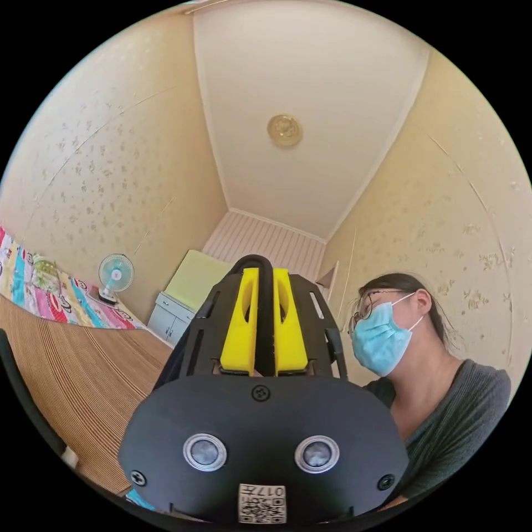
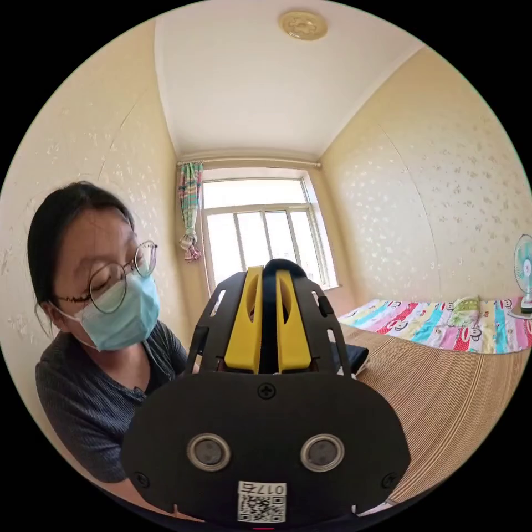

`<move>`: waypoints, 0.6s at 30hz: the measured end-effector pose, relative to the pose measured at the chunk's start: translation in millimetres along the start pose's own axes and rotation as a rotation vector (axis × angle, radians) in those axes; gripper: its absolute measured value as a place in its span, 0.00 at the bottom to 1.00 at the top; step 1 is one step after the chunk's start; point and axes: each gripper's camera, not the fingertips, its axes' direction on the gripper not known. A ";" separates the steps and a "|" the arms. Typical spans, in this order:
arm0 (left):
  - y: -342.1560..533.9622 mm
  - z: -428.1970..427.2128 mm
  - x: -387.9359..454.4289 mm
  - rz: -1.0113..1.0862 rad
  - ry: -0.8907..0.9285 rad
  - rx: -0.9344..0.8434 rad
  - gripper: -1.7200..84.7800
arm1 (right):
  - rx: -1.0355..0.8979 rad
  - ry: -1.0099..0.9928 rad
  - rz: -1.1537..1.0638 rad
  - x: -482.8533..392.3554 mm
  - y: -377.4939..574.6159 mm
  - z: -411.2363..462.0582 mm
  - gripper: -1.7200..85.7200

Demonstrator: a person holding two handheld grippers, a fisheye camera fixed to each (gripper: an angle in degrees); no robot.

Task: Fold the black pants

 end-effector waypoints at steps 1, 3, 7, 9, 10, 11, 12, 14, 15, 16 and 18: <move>-12.0 9.8 20.1 0.022 -0.014 0.012 0.08 | 0.011 0.023 0.002 -8.0 -9.3 1.1 0.03; -22.1 22.9 43.6 0.065 -0.030 0.031 0.08 | 0.073 0.070 -0.016 -28.0 -30.1 4.9 0.03; -19.9 50.5 39.5 0.042 -0.172 0.003 0.08 | 0.074 0.103 0.108 1.7 -24.6 16.4 0.04; -10.2 57.4 3.0 -0.058 -0.202 -0.020 0.08 | 0.052 0.120 0.226 57.0 -0.1 29.5 0.04; -4.6 64.2 -23.3 -0.085 -0.255 -0.037 0.08 | 0.050 0.125 0.255 74.6 6.9 34.0 0.04; -2.9 73.1 -52.8 -0.111 -0.321 -0.056 0.08 | 0.039 0.147 0.319 114.8 19.3 45.6 0.04; -4.4 79.0 -69.3 -0.120 -0.353 -0.068 0.08 | 0.020 0.183 0.374 156.0 26.7 59.0 0.04; -20.9 105.7 -140.5 -0.123 -0.451 -0.120 0.08 | -0.022 0.248 0.388 213.7 27.6 81.9 0.04; -25.8 110.9 -157.6 -0.115 -0.468 -0.127 0.08 | -0.069 0.287 0.356 249.3 24.9 100.3 0.04; -33.5 120.5 -187.7 -0.079 -0.508 -0.145 0.08 | -0.090 0.305 0.331 266.4 24.9 109.3 0.04; -37.4 128.6 -230.9 -0.071 -0.560 -0.198 0.08 | -0.138 0.336 0.392 324.8 43.3 132.2 0.03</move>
